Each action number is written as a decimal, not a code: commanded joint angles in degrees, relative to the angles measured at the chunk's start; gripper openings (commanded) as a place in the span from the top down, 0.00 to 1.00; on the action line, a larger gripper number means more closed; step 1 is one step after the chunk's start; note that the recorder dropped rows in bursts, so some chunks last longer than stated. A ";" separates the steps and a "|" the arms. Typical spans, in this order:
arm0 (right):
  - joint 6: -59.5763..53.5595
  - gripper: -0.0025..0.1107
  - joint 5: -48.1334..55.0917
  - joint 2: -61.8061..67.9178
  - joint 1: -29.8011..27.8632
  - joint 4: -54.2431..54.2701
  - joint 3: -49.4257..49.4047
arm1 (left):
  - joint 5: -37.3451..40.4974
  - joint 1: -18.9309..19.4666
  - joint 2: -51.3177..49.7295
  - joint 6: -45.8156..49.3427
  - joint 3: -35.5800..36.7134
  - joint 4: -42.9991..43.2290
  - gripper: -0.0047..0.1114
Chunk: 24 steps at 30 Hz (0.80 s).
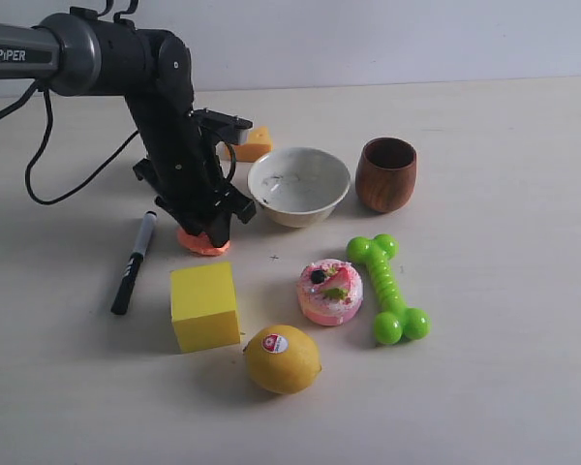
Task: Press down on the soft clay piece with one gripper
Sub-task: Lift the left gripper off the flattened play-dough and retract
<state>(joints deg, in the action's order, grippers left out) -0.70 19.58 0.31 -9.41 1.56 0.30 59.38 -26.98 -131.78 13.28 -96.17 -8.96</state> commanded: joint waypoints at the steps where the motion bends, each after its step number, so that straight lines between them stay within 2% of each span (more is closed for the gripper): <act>1: -0.14 0.98 -0.34 -0.31 0.03 0.05 -0.30 | -0.23 0.27 -0.02 -0.34 1.55 2.91 0.56; 5: -0.14 0.98 -0.34 -0.31 0.03 0.05 -0.30 | -1.56 0.38 0.97 -0.34 1.55 4.80 0.57; 8: -0.14 0.98 -0.34 -0.31 0.03 0.05 -0.30 | -1.56 0.52 1.00 -0.34 1.55 5.24 0.65; 9: -0.14 0.98 -0.34 -0.31 0.03 0.05 -0.30 | -1.56 0.52 1.00 -0.44 1.55 5.24 0.71; 11: -0.14 0.98 -0.34 -0.31 0.03 0.05 -0.30 | -1.56 0.52 1.00 -0.59 1.55 5.24 0.75; 20: -0.14 0.98 -0.34 -0.31 0.03 0.05 -0.30 | -2.62 0.52 4.52 -1.62 1.55 5.36 0.78; 24: -0.14 0.98 -0.34 -0.31 0.03 0.05 -0.30 | -2.59 0.52 5.59 -1.62 1.55 5.36 0.90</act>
<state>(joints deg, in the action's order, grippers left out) -0.70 19.58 0.31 -9.41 1.56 0.30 56.88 -26.53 -126.92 12.17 -94.69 -3.90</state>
